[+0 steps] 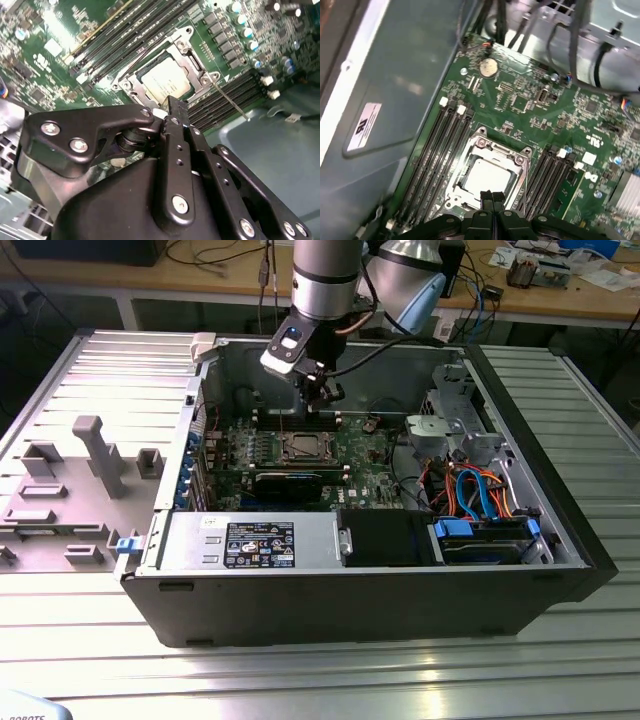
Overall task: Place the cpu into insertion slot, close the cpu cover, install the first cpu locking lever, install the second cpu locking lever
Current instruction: 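Install the first cpu locking lever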
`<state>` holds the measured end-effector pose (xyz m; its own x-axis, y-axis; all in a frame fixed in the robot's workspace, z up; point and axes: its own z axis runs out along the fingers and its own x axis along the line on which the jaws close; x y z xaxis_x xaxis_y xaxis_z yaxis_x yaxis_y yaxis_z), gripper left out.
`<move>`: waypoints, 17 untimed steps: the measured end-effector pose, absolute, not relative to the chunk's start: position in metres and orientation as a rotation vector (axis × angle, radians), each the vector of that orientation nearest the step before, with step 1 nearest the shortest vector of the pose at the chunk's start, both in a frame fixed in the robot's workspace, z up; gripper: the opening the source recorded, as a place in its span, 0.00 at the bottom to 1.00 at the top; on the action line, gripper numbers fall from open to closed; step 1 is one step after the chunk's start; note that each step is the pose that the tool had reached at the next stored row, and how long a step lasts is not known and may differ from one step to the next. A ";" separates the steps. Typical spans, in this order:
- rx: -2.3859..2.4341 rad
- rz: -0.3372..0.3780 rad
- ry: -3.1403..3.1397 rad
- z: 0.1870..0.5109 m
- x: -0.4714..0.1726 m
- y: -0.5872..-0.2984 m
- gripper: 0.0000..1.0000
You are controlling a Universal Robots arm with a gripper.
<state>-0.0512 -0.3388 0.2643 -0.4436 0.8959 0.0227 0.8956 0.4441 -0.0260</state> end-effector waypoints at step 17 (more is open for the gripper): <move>-1.130 -0.017 -2.942 0.271 -0.052 -0.339 0.11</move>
<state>-0.0518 -0.3395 0.2707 -0.7430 0.6693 -0.0051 0.6692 0.7430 0.0136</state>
